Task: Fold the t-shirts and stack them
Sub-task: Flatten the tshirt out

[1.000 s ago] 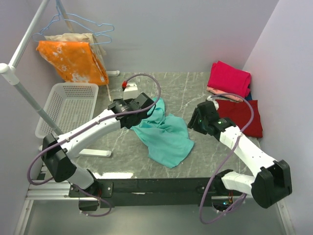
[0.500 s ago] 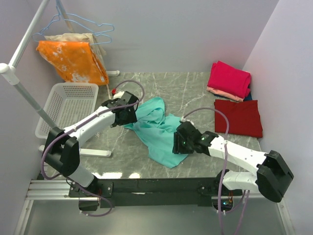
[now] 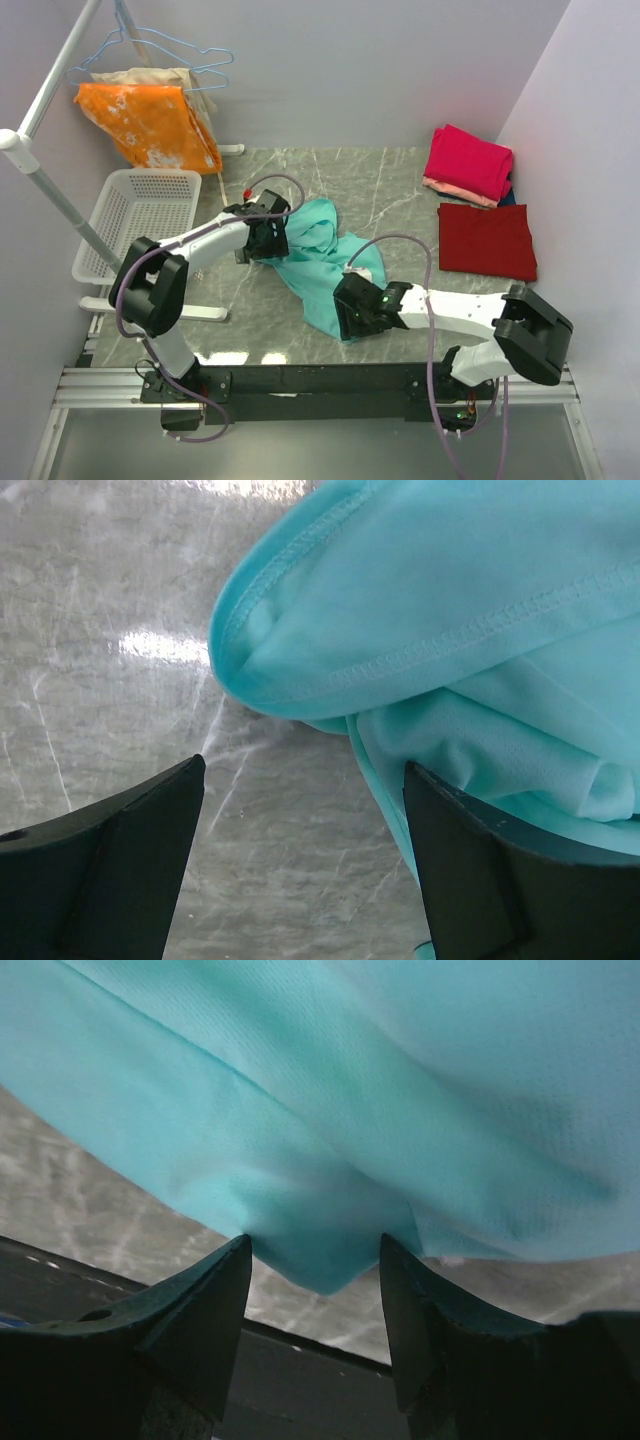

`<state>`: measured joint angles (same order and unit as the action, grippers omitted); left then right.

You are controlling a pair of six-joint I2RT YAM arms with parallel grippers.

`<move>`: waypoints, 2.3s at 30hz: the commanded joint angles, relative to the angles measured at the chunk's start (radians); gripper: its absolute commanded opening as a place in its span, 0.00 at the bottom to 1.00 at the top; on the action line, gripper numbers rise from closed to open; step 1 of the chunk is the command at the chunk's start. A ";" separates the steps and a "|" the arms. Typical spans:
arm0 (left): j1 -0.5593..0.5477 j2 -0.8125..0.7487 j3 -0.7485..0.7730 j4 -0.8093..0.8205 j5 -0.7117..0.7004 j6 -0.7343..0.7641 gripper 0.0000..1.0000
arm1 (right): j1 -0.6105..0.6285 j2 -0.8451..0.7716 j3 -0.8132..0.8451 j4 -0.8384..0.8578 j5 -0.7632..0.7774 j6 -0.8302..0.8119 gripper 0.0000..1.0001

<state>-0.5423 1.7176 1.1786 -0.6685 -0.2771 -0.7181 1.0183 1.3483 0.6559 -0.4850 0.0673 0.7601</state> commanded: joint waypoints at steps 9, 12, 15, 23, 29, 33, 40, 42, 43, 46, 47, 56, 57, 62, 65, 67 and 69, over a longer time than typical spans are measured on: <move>0.051 -0.021 0.026 0.033 0.001 0.037 0.86 | 0.022 0.111 0.083 -0.052 0.118 0.067 0.00; 0.071 -0.024 0.026 0.033 -0.004 0.045 0.86 | 0.025 0.039 0.102 -0.131 0.209 0.114 0.00; 0.082 -0.030 0.035 0.030 -0.016 0.055 0.86 | 0.023 -0.060 0.142 -0.230 0.320 0.165 0.00; 0.087 -0.026 0.059 0.033 -0.019 0.060 0.85 | 0.009 -0.279 0.306 -0.440 0.545 0.226 0.00; 0.088 -0.108 0.050 0.114 0.151 0.089 0.82 | -0.021 -0.353 0.384 -0.507 0.637 0.243 0.00; 0.087 -0.188 -0.005 0.188 0.236 0.126 0.82 | -0.044 -0.396 0.448 -0.494 0.707 0.233 0.00; 0.055 -0.178 -0.019 0.207 0.323 0.183 0.80 | -0.231 -0.388 0.579 -0.419 0.749 0.113 0.00; 0.030 -0.162 -0.011 0.201 0.308 0.192 0.80 | -0.283 -0.397 0.588 -0.364 0.764 0.079 0.00; 0.004 -0.156 -0.007 0.195 0.302 0.193 0.80 | -0.299 -0.400 0.600 -0.348 0.773 0.050 0.00; -0.047 -0.127 0.010 0.199 0.308 0.195 0.80 | -0.359 -0.410 0.635 -0.291 0.775 -0.010 0.00; -0.060 -0.115 0.015 0.207 0.315 0.200 0.80 | -0.389 -0.406 0.649 -0.293 0.779 -0.011 0.00; -0.197 0.008 0.093 0.234 0.280 0.201 0.80 | -0.534 -0.299 0.688 -0.322 0.752 0.022 0.00; -0.200 0.020 0.099 0.254 0.280 0.201 0.80 | -0.541 -0.288 0.680 -0.310 0.738 0.025 0.00; -0.231 0.117 0.165 0.279 0.296 0.172 0.78 | -0.564 -0.284 0.623 -0.262 0.661 0.036 0.00; -0.252 0.174 0.209 0.270 0.280 0.167 0.76 | -0.569 -0.282 0.608 -0.251 0.646 0.035 0.00; -0.265 0.200 0.230 0.261 0.280 0.169 0.75 | -0.569 -0.278 0.605 -0.247 0.641 0.031 0.00; -0.275 0.232 0.256 0.254 0.227 0.161 0.74 | -0.577 -0.273 0.602 -0.245 0.631 0.028 0.00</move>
<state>-0.7921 1.9121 1.3624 -0.4278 0.0032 -0.5407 0.4561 1.0763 1.2613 -0.7849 0.7097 0.7769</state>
